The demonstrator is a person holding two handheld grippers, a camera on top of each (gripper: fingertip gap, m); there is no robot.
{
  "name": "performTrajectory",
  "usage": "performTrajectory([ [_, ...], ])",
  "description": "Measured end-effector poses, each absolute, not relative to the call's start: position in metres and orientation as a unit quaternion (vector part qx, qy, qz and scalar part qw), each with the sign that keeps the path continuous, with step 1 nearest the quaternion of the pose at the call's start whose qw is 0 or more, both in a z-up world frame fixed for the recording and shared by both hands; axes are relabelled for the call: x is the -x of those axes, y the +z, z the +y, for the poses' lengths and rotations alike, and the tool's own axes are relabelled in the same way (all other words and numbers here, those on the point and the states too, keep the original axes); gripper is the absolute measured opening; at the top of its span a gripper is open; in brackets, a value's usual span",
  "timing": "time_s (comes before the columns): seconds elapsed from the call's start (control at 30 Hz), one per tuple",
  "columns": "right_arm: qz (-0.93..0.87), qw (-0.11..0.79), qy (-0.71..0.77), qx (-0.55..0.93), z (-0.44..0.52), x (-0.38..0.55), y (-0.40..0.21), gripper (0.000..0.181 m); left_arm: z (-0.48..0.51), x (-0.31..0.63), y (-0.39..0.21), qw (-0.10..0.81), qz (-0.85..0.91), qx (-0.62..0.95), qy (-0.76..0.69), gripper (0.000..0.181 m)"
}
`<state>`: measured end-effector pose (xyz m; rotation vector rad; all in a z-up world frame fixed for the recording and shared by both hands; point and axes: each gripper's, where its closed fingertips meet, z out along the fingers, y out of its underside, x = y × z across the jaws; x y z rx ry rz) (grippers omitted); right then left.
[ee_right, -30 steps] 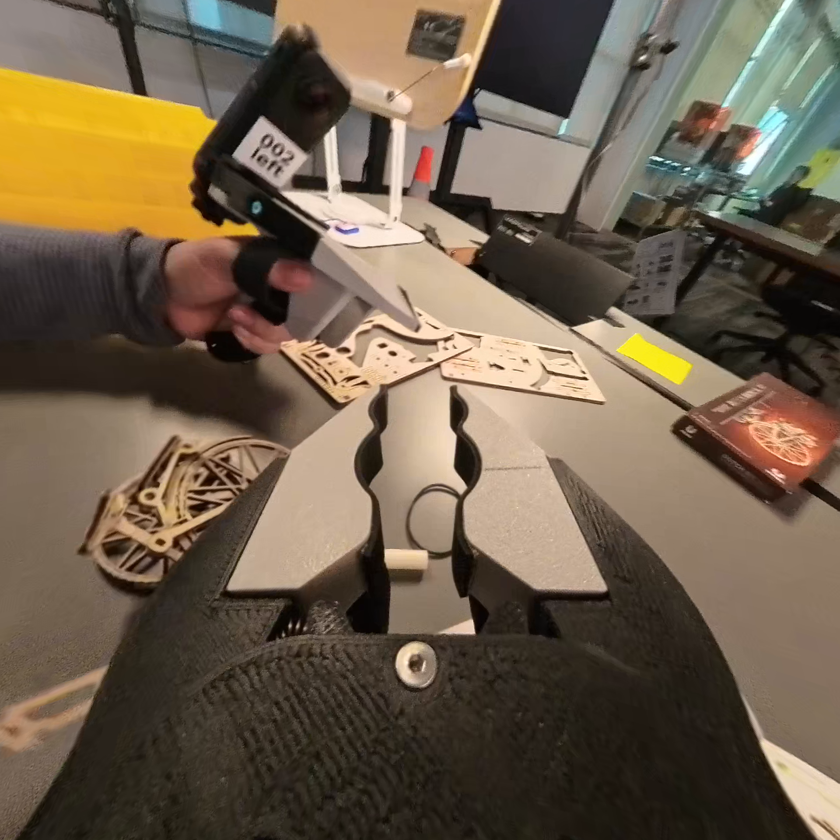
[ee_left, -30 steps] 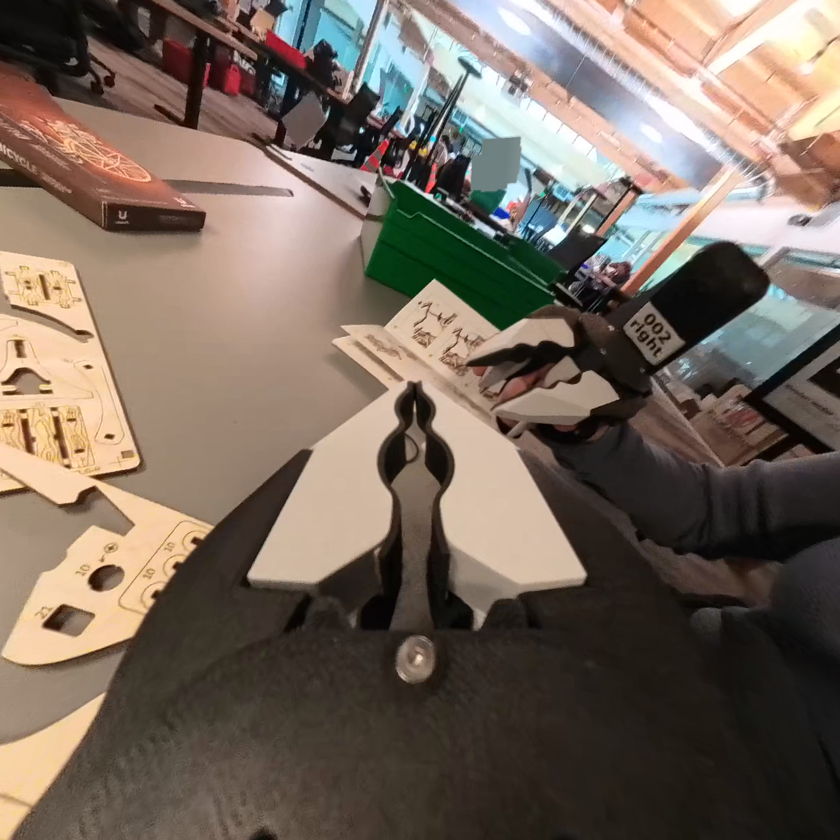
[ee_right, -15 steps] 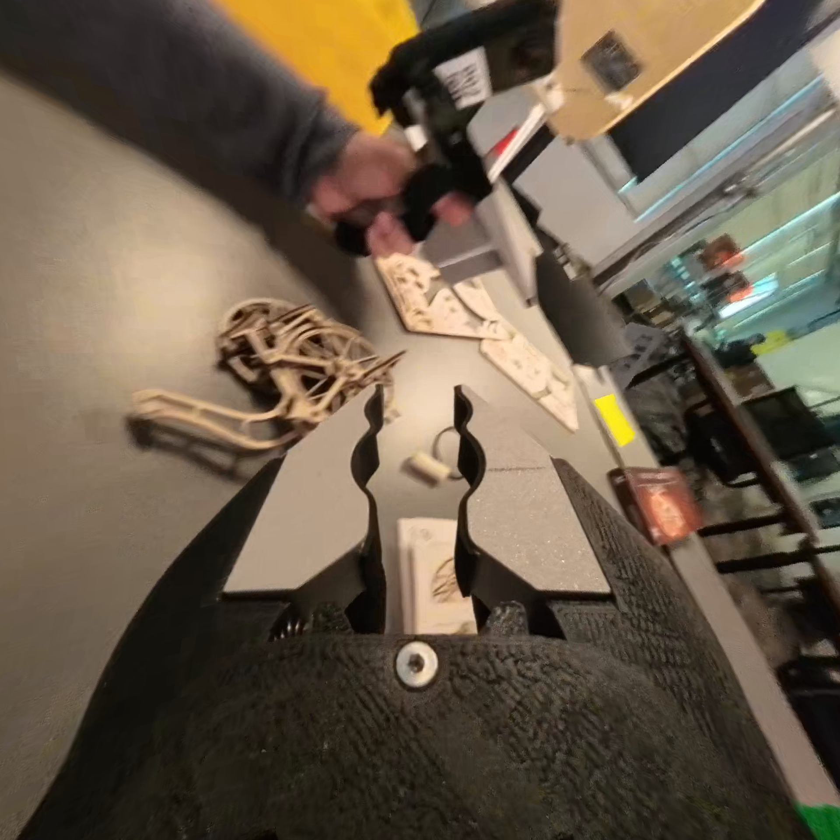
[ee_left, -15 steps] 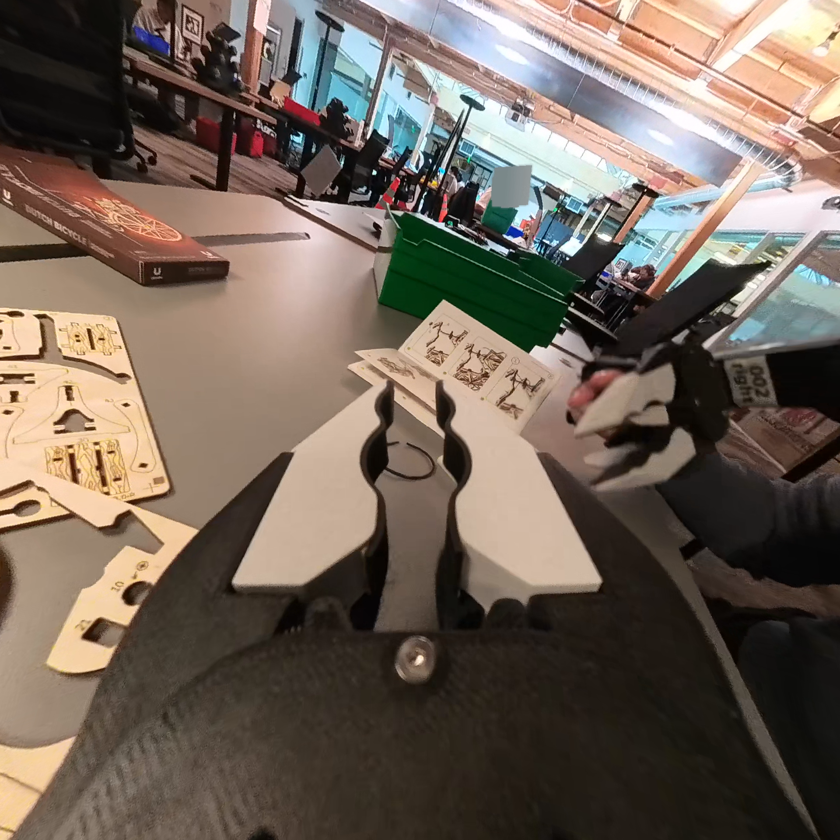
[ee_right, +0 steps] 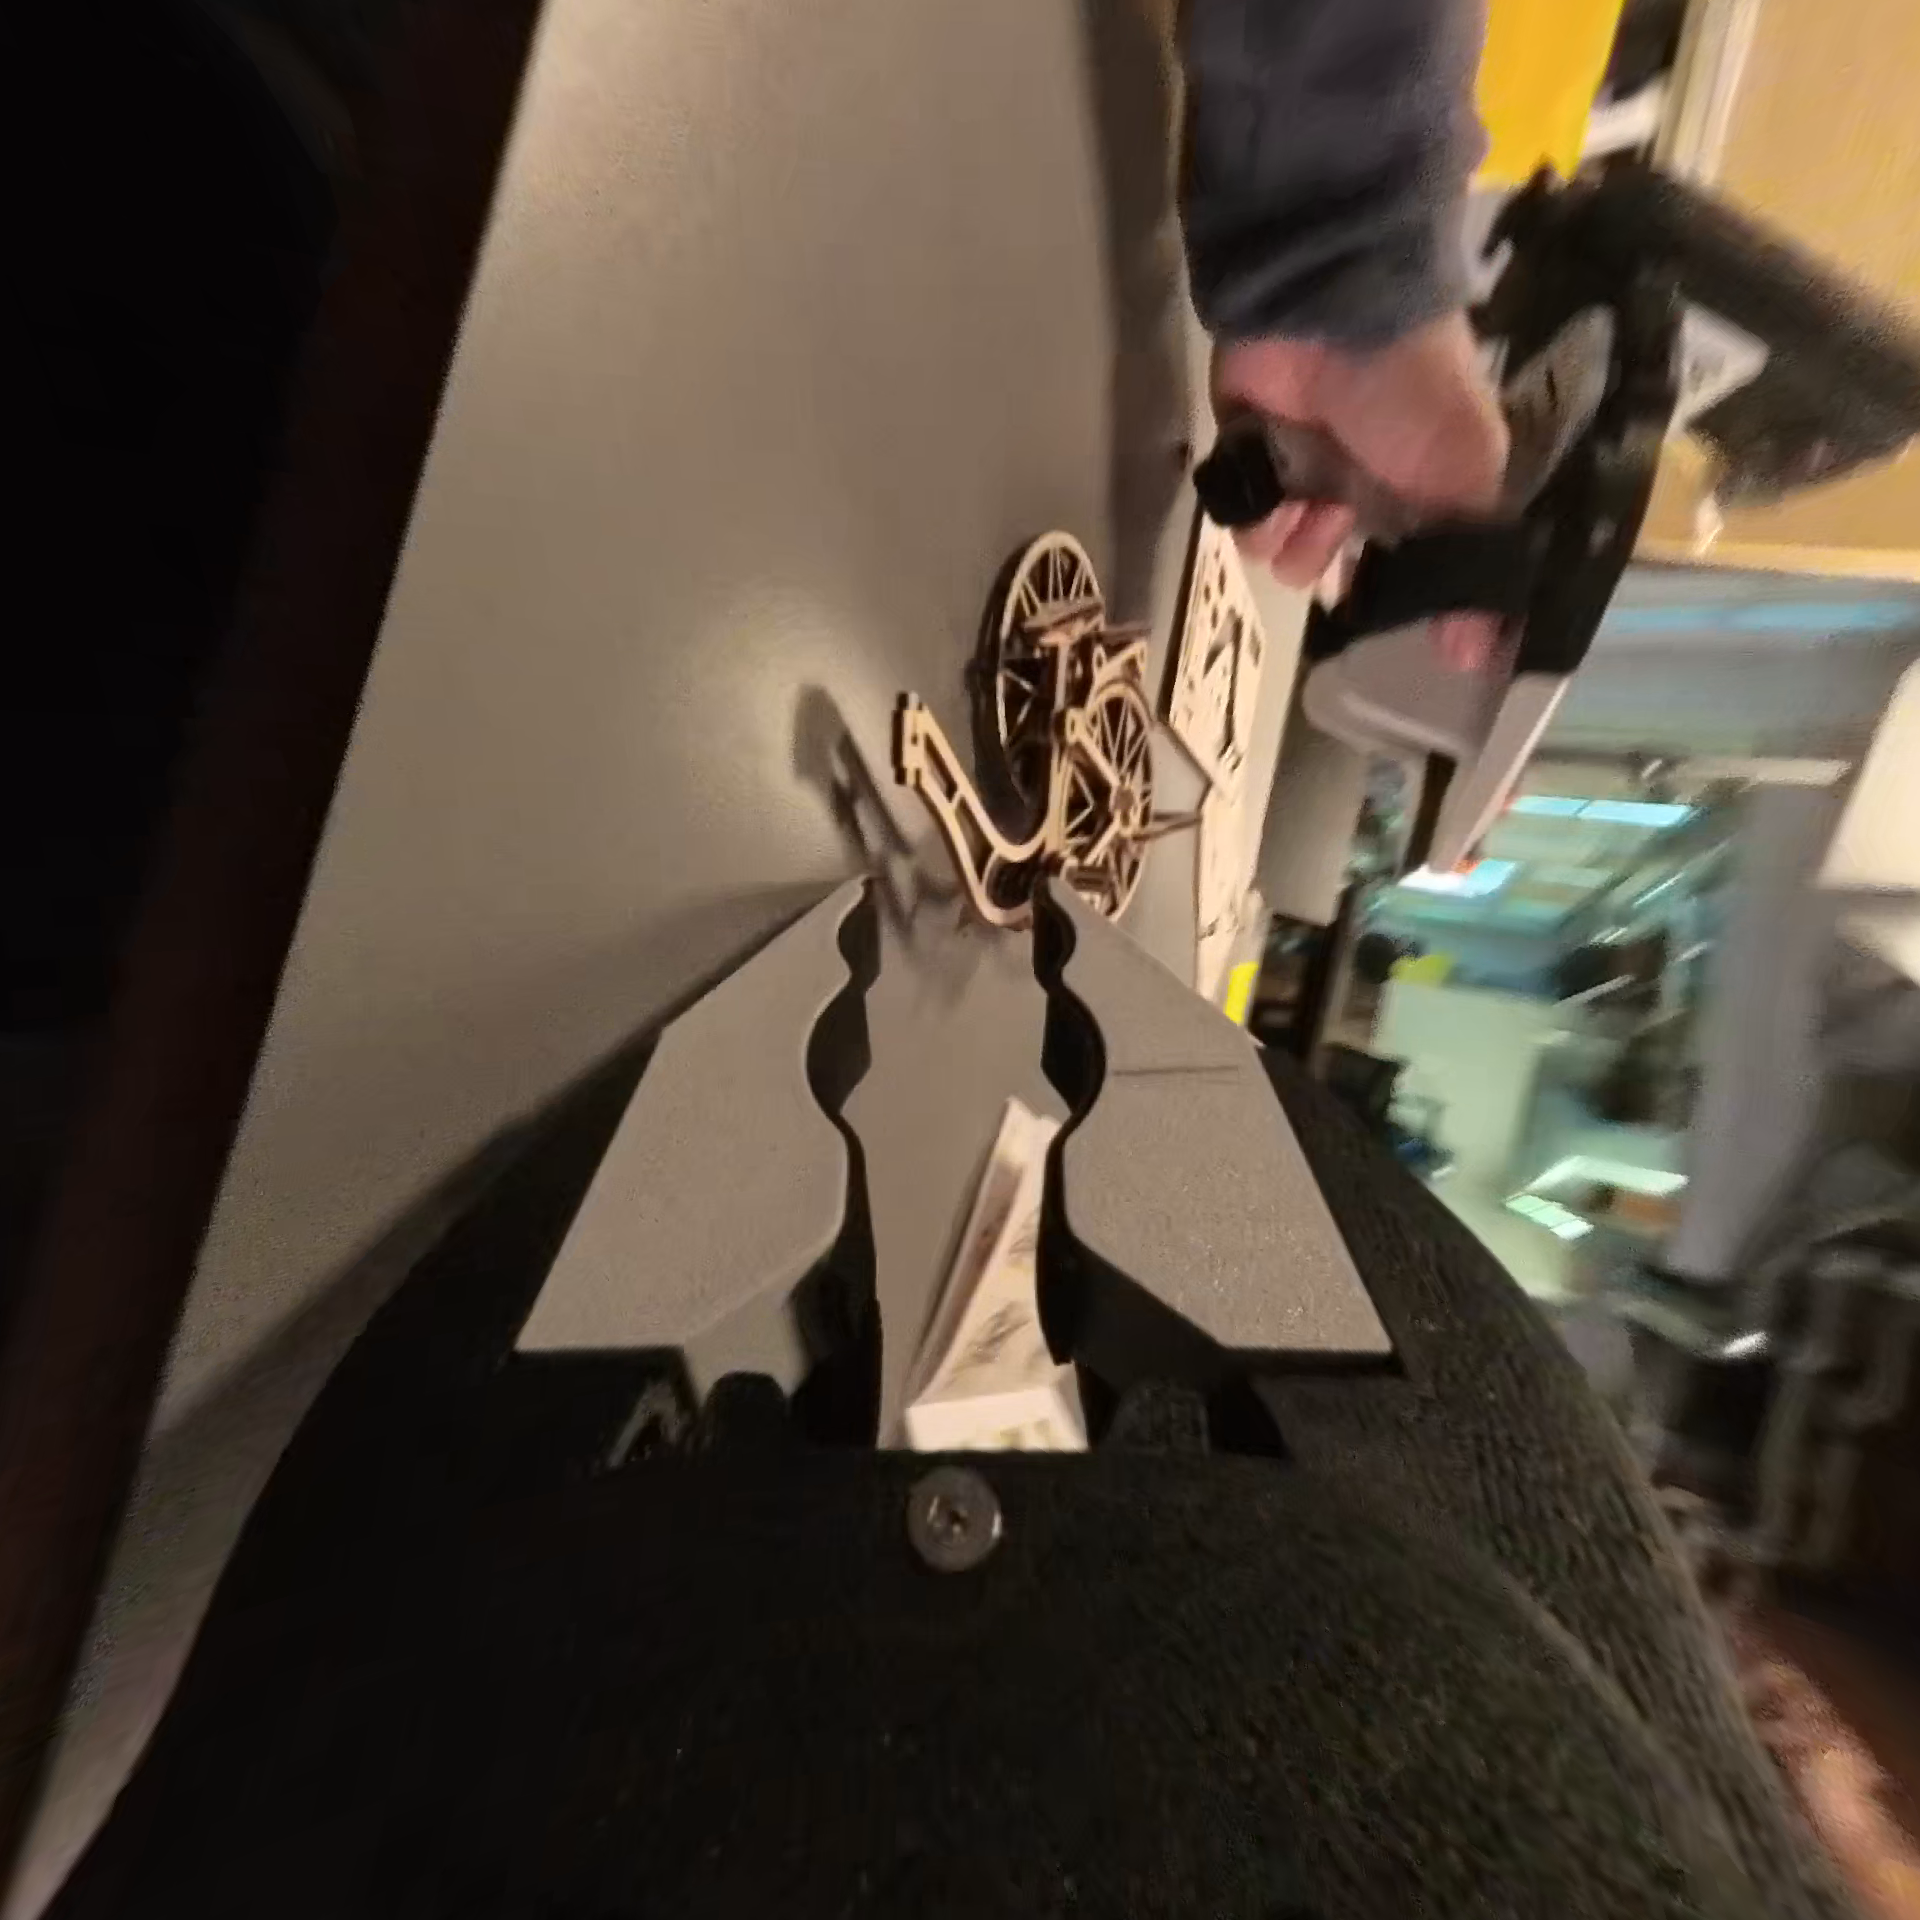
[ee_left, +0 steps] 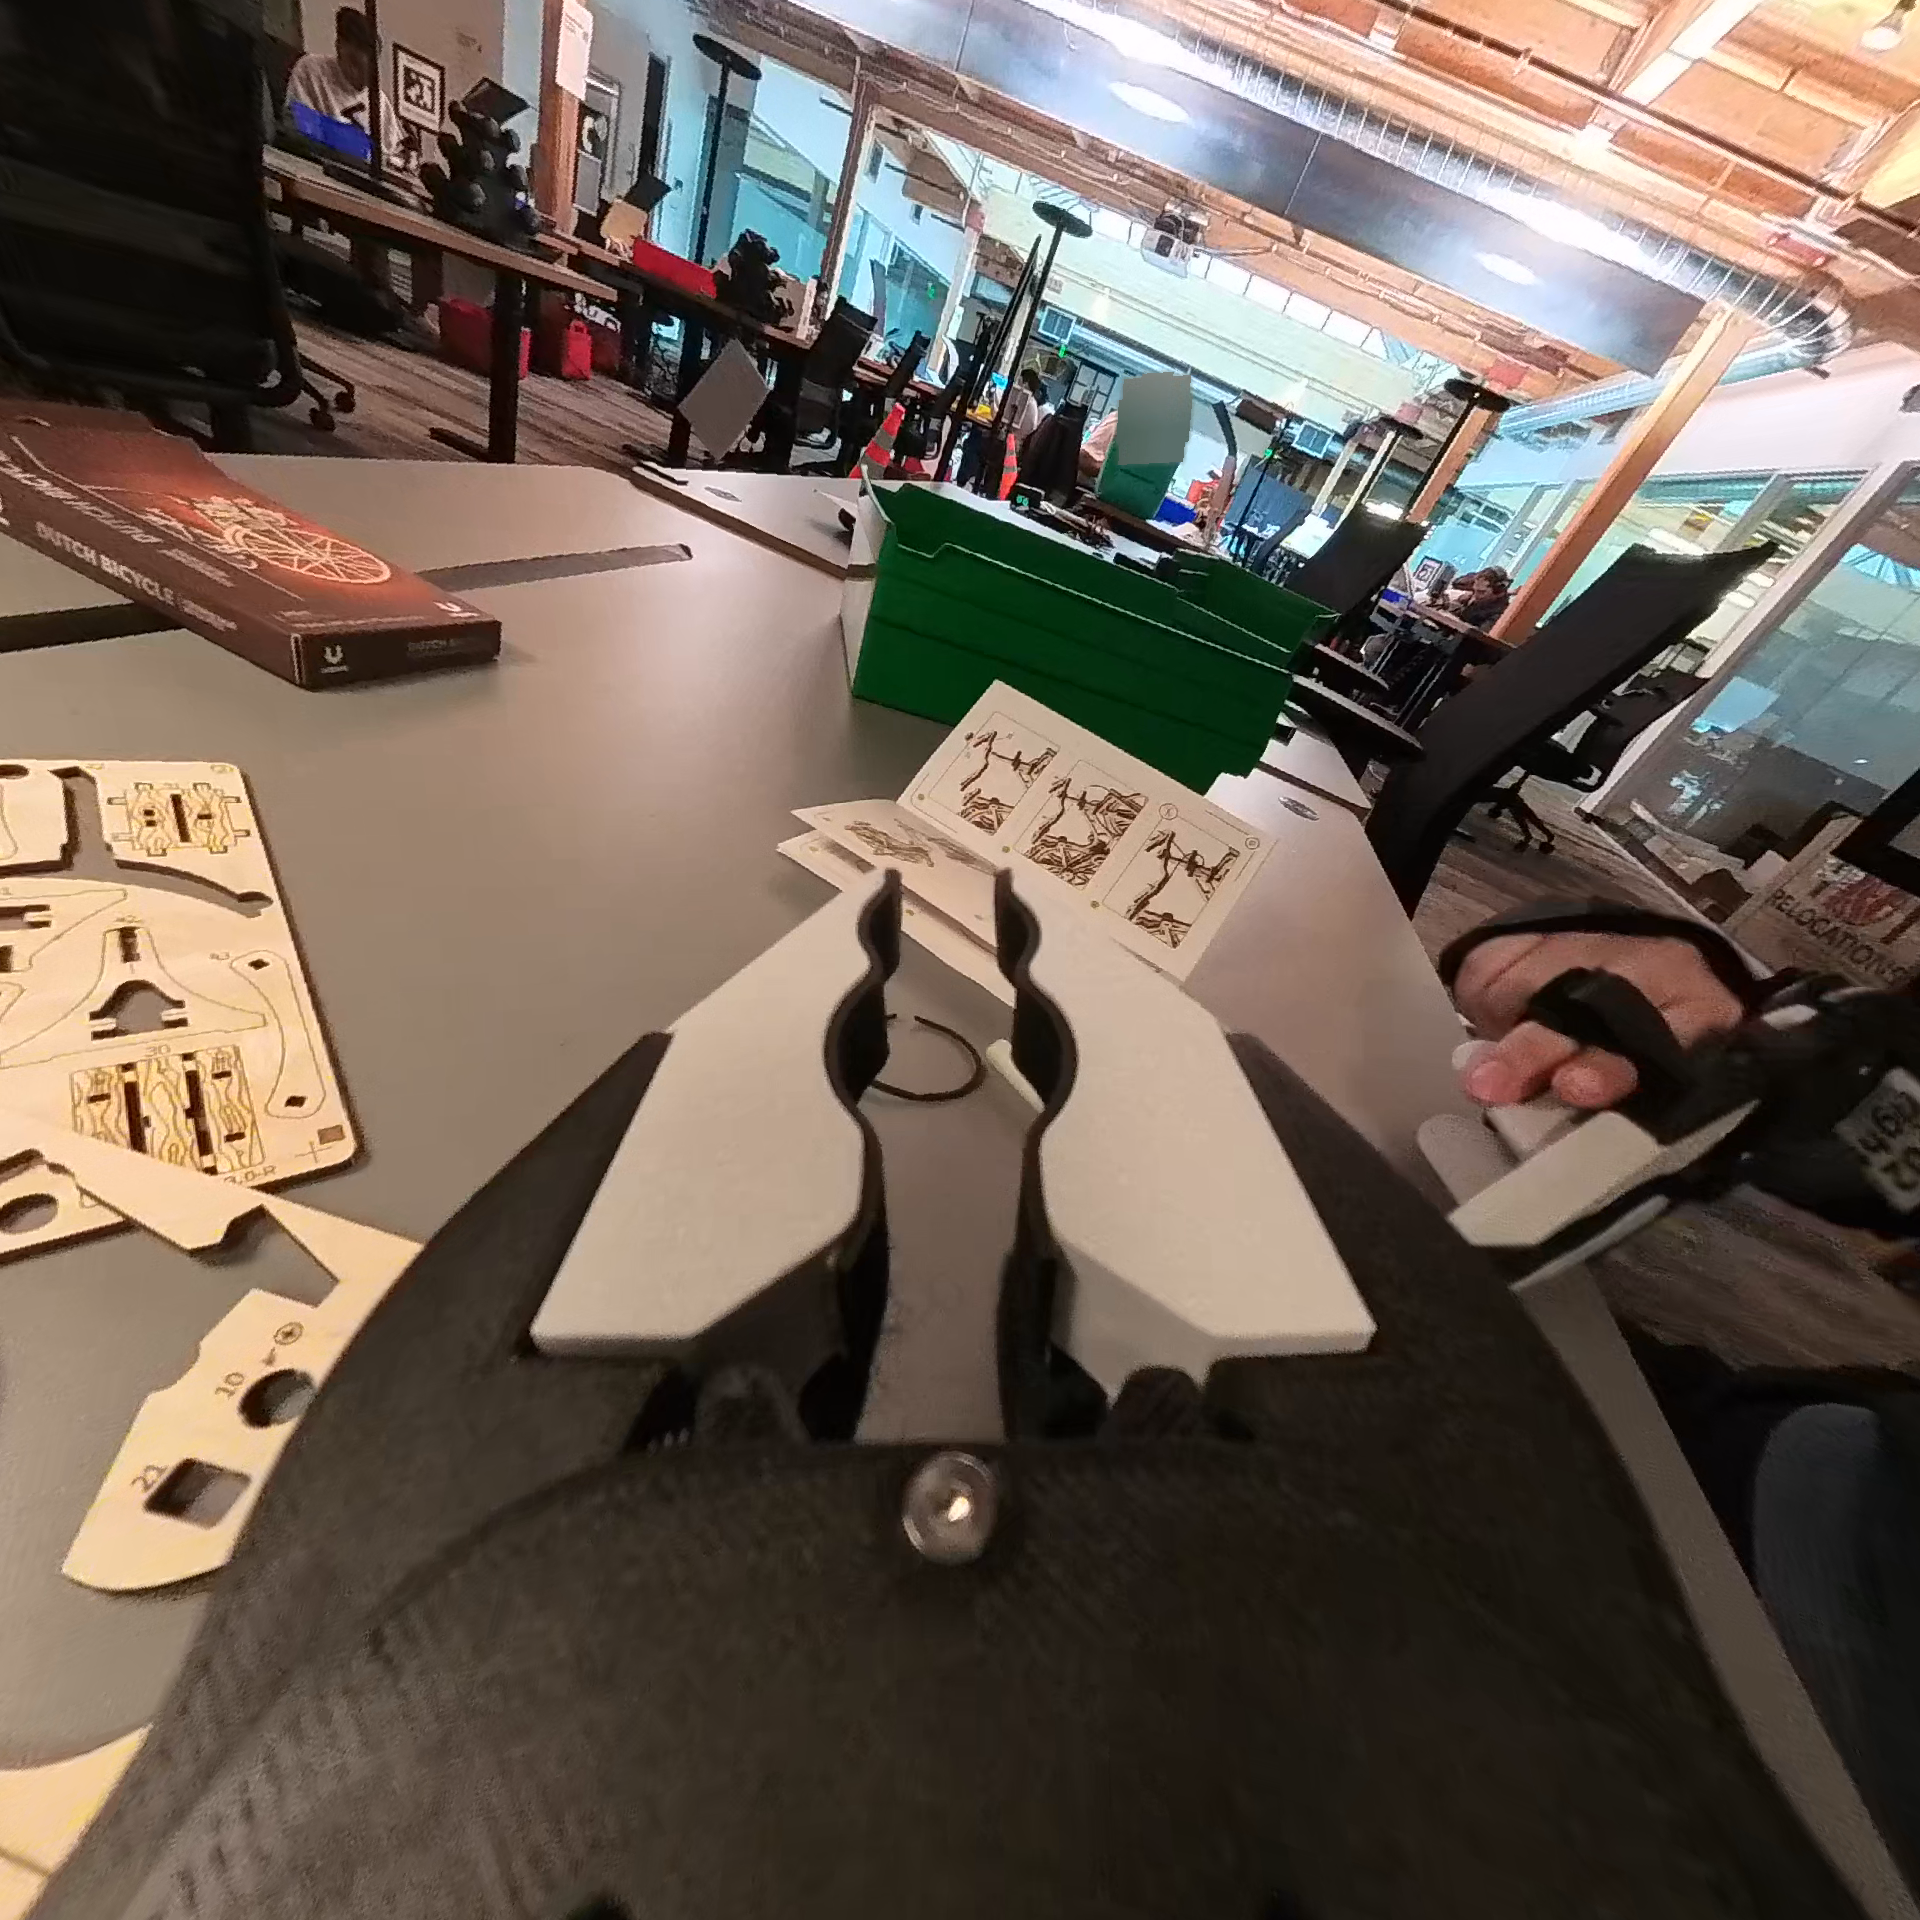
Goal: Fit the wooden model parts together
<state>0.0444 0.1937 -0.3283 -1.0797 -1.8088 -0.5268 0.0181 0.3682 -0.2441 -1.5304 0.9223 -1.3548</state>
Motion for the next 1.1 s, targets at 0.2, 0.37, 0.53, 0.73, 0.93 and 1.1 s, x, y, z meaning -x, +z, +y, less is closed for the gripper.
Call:
performTrajectory([
  [0.2,-0.76,0.501,-0.284,0.302,0.205,-0.027,-0.331,0.005,0.365,-0.018,-0.242,0.442,0.379,0.611,-0.536,0.017],
  [0.37,-0.722,0.566,-0.285,0.278,0.207,-0.017,-0.311,0.0,0.364,-0.013,-0.235,0.457,0.385,0.601,-0.53,0.018],
  [0.53,-0.615,0.647,-0.151,0.424,0.237,-0.023,-0.261,0.0,0.358,-0.004,-0.219,0.467,0.383,0.559,-0.568,0.03],
  [0.73,-0.473,0.661,0.164,0.559,0.285,-0.027,-0.215,0.0,0.362,0.016,-0.193,0.415,0.298,0.506,-0.694,0.056],
  [0.93,-0.389,0.615,0.386,0.568,0.316,-0.028,-0.188,0.0,0.355,0.018,-0.203,0.378,0.349,0.524,-0.679,0.085],
  [1.1,-0.36,0.567,0.489,0.557,0.33,-0.022,-0.175,0.0,0.346,0.016,-0.202,0.4,0.392,0.515,-0.649,0.051],
])
